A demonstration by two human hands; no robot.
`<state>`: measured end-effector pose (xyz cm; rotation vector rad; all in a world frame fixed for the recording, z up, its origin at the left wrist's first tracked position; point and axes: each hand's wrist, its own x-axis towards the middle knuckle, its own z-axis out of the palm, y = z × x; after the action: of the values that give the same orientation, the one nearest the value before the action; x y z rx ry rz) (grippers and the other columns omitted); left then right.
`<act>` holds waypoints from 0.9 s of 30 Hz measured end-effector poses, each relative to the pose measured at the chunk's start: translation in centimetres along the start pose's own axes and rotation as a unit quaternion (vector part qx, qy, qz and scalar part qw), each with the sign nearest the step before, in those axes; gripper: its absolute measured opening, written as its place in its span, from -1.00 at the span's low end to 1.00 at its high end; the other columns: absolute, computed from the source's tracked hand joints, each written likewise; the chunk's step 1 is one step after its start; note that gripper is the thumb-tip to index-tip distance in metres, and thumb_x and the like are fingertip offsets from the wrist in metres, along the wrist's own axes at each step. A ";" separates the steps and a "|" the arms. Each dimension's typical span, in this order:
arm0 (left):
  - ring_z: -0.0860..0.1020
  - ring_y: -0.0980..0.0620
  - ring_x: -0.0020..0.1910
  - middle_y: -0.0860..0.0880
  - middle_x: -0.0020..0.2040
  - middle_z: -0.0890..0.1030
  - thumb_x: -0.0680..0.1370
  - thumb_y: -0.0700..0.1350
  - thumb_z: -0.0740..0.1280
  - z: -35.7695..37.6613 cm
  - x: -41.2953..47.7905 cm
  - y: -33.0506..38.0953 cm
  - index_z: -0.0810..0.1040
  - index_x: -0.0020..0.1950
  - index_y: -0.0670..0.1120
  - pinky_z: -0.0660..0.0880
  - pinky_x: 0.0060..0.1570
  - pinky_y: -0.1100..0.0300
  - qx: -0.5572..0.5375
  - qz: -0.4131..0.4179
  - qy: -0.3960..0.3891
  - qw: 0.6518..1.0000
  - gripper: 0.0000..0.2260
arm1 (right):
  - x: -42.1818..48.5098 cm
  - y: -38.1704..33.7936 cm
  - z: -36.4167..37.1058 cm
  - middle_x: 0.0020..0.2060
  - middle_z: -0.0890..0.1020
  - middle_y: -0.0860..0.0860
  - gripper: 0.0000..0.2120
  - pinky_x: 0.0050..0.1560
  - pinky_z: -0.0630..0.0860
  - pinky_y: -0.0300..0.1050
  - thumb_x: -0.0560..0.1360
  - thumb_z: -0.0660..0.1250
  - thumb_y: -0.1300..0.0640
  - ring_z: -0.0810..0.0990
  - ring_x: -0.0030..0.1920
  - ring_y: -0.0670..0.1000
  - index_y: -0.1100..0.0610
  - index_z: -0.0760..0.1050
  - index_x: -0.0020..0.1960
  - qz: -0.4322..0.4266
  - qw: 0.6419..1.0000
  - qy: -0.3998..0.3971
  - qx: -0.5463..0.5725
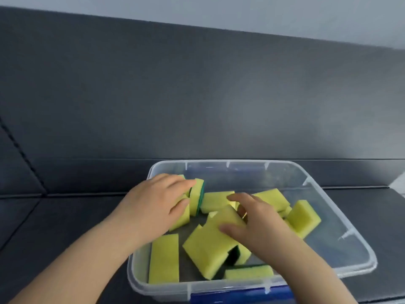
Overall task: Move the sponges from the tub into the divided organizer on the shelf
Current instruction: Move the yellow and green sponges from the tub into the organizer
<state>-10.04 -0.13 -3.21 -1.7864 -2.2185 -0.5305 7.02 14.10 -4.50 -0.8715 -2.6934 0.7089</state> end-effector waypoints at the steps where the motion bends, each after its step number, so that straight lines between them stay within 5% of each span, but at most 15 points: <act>1: 0.44 0.09 0.22 0.13 0.24 0.48 0.56 0.08 0.15 0.7 1.4 0.5 0.39 0.36 0.09 0.44 0.11 0.18 0.026 -0.006 -0.058 0.998 -0.64 | -0.7 1.1 -1.1 -0.12 0.38 -0.23 -0.44 -0.15 0.29 -0.45 0.34 0.43 -0.15 0.40 -0.16 -0.25 -0.16 0.33 0.29 -0.001 1.000 0.025 0.009; 4: 0.36 0.04 0.28 0.10 0.30 0.39 0.58 0.04 0.15 3.2 5.5 1.1 0.28 0.39 0.12 0.40 0.10 0.10 0.125 -0.015 -0.214 0.969 -0.63 | -2.8 4.3 -3.4 -0.19 0.41 -0.24 -0.51 -0.20 0.31 -0.54 0.30 0.48 -0.07 0.42 -0.20 -0.31 -0.12 0.44 0.19 0.008 0.994 0.098 0.042; 8: 0.41 -0.09 0.15 -0.04 0.23 0.41 0.51 -0.31 0.15 5.9 9.1 1.0 0.31 0.37 0.02 0.37 -0.11 0.09 0.244 0.015 -0.301 0.922 -0.53 | -4.5 7.4 -4.1 -0.16 0.46 -0.19 -0.53 -0.22 0.34 -0.46 0.29 0.51 0.01 0.48 -0.15 -0.23 -0.05 0.49 0.17 0.037 0.983 0.159 0.078; 11: 0.44 -0.11 0.03 -0.08 0.22 0.37 0.50 -0.32 0.13 7.0 10.1 1.0 0.32 0.38 0.01 0.39 -0.19 0.07 0.249 -0.014 -0.363 0.898 -0.53 | -5.1 8.5 -3.8 -0.12 0.45 -0.20 -0.52 -0.17 0.36 -0.34 0.31 0.50 0.03 0.49 -0.13 -0.21 -0.02 0.48 0.19 0.047 0.979 0.175 0.096; 15: 0.32 -0.02 -0.32 -0.11 0.00 0.36 0.49 -0.27 0.15 8.6 10.5 0.9 0.35 0.25 -0.05 0.24 -0.40 0.13 0.188 -0.054 -0.344 0.918 -0.66 | -5.4 8.9 -3.3 -0.09 0.44 -0.21 -0.53 -0.18 0.36 -0.37 0.32 0.49 0.00 0.48 -0.10 -0.23 -0.08 0.45 0.20 0.035 0.977 0.180 0.110; 18: 0.34 -0.02 -0.32 -0.07 -0.21 0.37 0.54 -0.05 0.12 9.2 10.7 1.4 0.29 0.19 0.05 0.21 -0.39 0.13 0.146 -0.016 -0.300 0.942 -0.77 | -5.5 9.1 -3.4 -0.09 0.44 -0.22 -0.54 -0.21 0.36 -0.40 0.33 0.47 -0.01 0.48 -0.09 -0.24 -0.10 0.45 0.19 0.031 0.976 0.186 0.108; 20: 0.37 -0.04 -0.25 -0.11 -0.13 0.42 0.55 -0.03 0.12 9.6 10.6 1.3 0.31 0.25 0.05 0.22 -0.40 0.14 0.165 0.044 -0.281 0.945 -0.74 | -5.5 9.2 -3.5 -0.10 0.44 -0.23 -0.54 -0.23 0.33 -0.43 0.33 0.47 -0.01 0.48 -0.10 -0.24 -0.11 0.45 0.19 0.029 0.974 0.199 0.105; 23: 0.33 0.01 0.00 -0.15 0.30 0.36 0.55 -0.19 0.16 8.6 10.4 1.5 0.34 0.35 -0.07 0.26 -0.26 0.27 0.143 0.074 -0.286 0.945 -0.64 | -5.4 9.2 -3.6 -0.11 0.44 -0.22 -0.55 -0.22 0.32 -0.44 0.34 0.46 0.01 0.48 -0.11 -0.22 -0.09 0.45 0.20 0.031 0.972 0.208 0.107; 27: 0.43 -0.06 0.09 0.01 0.33 0.30 0.44 -0.40 0.21 6.3 9.5 2.0 0.33 0.34 0.02 0.42 -0.09 0.10 0.215 0.097 -0.224 0.945 -0.47 | -4.9 9.1 -3.3 -0.11 0.43 -0.21 -0.55 -0.22 0.32 -0.44 0.35 0.46 0.01 0.47 -0.09 -0.21 -0.07 0.44 0.20 0.036 0.971 0.208 0.115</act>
<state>-9.97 11.37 -4.78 -1.9794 -2.1522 0.4175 16.59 18.85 -6.62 -0.9391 -2.1738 0.7407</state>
